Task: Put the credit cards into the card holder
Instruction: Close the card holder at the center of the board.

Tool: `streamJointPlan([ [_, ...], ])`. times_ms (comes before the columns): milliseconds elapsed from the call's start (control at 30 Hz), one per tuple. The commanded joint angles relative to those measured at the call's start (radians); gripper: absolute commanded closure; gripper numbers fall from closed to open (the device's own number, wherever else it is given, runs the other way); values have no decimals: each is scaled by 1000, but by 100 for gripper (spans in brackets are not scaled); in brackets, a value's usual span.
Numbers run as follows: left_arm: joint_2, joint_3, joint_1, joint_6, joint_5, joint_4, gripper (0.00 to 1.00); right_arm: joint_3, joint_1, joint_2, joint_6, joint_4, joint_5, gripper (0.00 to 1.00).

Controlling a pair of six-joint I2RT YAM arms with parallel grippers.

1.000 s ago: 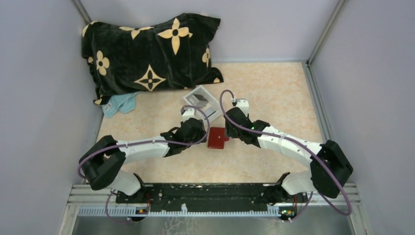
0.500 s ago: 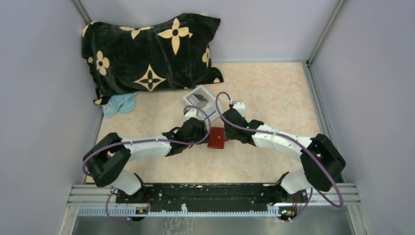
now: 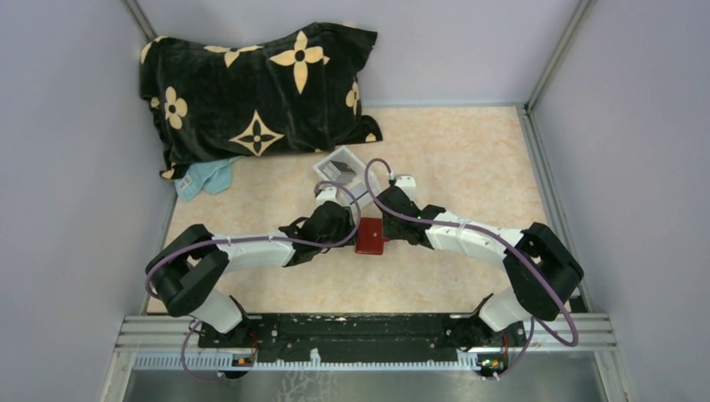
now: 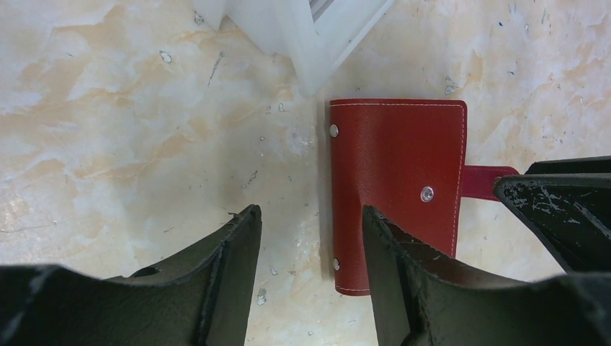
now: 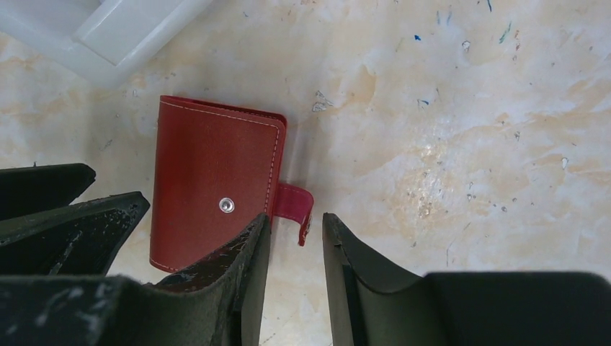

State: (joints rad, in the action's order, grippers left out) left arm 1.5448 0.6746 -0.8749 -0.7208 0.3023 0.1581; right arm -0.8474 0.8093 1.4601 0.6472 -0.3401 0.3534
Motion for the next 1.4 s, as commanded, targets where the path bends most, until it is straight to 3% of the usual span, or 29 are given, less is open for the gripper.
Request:
streamJointPlan([
  [0, 13, -10, 7, 9, -16, 32, 40, -25, 10, 12, 8, 45, -3, 69],
  [500, 33, -6, 14, 8, -36, 44, 40, -23, 10, 31, 6, 44, -1, 78],
  [667, 41, -6, 14, 5, -44, 44, 40, -23, 10, 32, 6, 38, 0, 84],
  [867, 44, -8, 14, 0, -62, 44, 40, -25, 10, 36, 3, 37, -9, 100],
  [1367, 69, -22, 14, -22, -104, 75, 42, -75, 14, 43, -16, 27, -35, 100],
])
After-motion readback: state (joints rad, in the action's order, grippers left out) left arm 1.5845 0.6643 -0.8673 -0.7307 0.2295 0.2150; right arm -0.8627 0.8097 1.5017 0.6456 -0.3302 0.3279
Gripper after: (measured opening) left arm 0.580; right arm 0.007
